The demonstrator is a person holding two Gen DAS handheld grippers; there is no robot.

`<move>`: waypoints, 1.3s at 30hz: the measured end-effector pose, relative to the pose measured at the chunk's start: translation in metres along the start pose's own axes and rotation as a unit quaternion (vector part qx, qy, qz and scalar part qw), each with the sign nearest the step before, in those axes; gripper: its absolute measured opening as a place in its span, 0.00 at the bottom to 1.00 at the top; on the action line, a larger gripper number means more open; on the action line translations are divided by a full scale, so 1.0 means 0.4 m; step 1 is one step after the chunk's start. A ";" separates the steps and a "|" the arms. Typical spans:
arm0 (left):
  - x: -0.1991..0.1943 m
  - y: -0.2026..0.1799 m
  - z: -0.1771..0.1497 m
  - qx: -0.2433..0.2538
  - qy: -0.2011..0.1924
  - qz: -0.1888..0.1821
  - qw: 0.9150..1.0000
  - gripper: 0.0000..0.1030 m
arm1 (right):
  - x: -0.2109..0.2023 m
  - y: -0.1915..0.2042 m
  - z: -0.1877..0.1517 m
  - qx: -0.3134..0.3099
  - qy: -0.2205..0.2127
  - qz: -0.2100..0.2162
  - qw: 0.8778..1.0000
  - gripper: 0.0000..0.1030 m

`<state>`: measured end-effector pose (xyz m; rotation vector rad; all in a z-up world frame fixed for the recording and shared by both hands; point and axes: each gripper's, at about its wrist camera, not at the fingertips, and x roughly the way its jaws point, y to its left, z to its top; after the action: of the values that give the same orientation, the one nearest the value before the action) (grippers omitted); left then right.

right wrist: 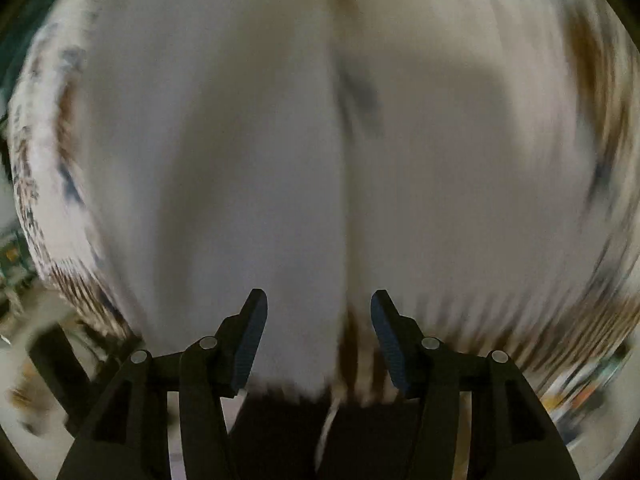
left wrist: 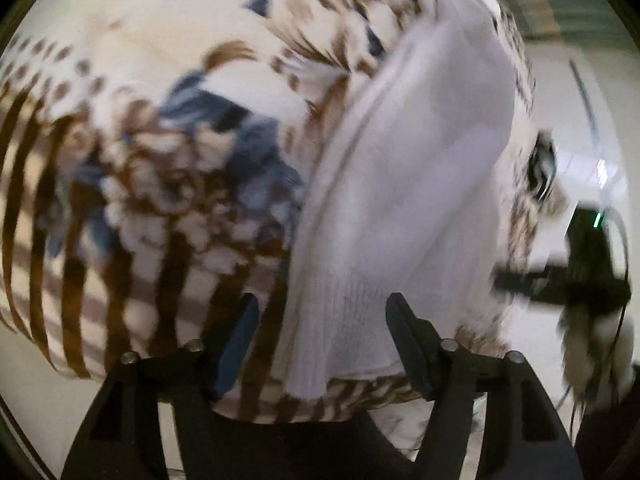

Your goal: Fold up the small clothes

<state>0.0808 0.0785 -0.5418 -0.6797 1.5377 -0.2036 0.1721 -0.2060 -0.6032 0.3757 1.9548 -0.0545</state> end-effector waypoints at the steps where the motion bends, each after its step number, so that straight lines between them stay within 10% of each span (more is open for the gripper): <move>1: 0.016 -0.014 -0.001 0.015 0.008 0.014 1.000 0.14 | 0.043 -0.037 -0.039 0.028 0.011 0.025 0.999 0.50; 4: 0.012 -0.028 0.001 0.019 0.004 0.029 0.999 0.07 | 0.103 -0.092 -0.115 0.069 -0.004 0.085 0.994 0.04; 13: -0.081 -0.019 -0.005 -0.016 -0.015 -0.010 1.000 0.06 | 0.040 -0.169 -0.281 0.078 -0.047 0.069 0.993 0.02; 22: 0.029 0.098 0.019 -0.006 0.014 0.043 0.999 0.07 | 0.162 -0.101 -0.285 0.028 -0.017 0.043 0.999 0.02; 27: -0.027 0.093 0.025 -0.007 0.019 0.005 1.000 0.36 | 0.127 -0.102 -0.287 -0.015 -0.006 0.068 0.998 0.17; 29: -0.059 0.103 0.031 -0.009 0.000 -0.017 1.000 0.56 | 0.109 -0.113 -0.289 -0.021 -0.001 0.108 0.994 0.42; 39: 0.063 0.107 0.078 0.016 0.035 -0.064 0.997 0.57 | 0.113 -0.216 -0.285 0.022 -0.006 0.206 0.978 0.61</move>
<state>0.0998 0.1082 -0.5885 -0.7535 1.5545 -0.3506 0.0300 -0.2535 -0.6093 0.8007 1.8310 0.1688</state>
